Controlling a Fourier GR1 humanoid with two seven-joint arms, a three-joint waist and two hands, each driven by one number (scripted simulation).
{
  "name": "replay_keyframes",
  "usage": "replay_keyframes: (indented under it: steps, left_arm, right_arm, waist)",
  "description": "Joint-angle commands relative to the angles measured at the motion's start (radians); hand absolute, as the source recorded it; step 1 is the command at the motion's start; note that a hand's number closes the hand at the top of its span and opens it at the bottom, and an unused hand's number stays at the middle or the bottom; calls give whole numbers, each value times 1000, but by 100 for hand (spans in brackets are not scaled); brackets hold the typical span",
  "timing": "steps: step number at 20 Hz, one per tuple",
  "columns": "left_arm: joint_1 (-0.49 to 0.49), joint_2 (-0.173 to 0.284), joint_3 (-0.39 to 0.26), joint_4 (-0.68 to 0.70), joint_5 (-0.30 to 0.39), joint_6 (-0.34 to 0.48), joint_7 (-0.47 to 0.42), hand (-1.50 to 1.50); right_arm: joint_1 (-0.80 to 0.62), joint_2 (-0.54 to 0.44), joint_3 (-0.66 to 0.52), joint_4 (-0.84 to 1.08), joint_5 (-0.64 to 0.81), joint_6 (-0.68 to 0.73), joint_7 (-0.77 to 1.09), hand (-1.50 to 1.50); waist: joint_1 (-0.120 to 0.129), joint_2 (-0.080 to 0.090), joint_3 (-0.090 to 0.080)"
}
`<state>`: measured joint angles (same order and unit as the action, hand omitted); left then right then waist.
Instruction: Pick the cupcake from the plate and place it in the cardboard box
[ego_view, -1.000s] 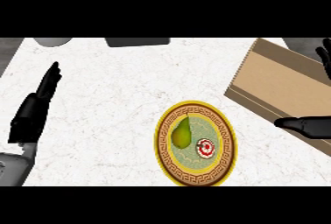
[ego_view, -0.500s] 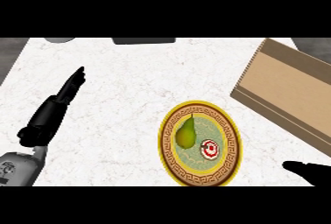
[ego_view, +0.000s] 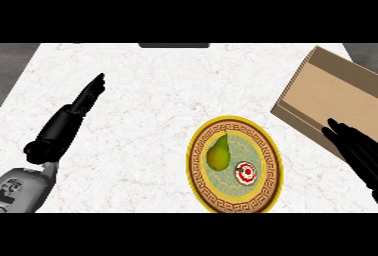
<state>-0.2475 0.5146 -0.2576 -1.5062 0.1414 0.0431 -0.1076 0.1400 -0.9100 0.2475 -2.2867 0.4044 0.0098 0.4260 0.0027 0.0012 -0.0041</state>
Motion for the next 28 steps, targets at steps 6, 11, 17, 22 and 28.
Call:
replay_keyframes:
  steps: [6, 11, 17, 22, 28]
  left_arm:
    - [-36, -39, -11, 12, -22, -13, 14, 0]
    - [-15, -49, -1, 8, -38, -17, -1, 0]
    - [16, -46, 14, 4, -54, -24, -12, 0]
    - [44, -40, 26, -35, -50, -38, 0, 0]
    - [-7, -74, 42, -13, -63, -40, 45, 0]
  right_arm:
    - [-225, 30, 304, -107, 105, 301, 492, -150]
    - [-435, 200, 402, -43, -1, 458, 756, -150]
    - [-508, 407, 520, 135, 75, 444, 837, -150]
    - [-509, 494, 589, 222, 170, 437, 878, -150]
    - [-509, 537, 555, 296, 250, 441, 833, -150]
  waist:
    - [21, 2, -1]
    - [23, 1, 0]
    - [15, -1, 2]
    - [15, -6, 2]
    - [-1, -3, 3]
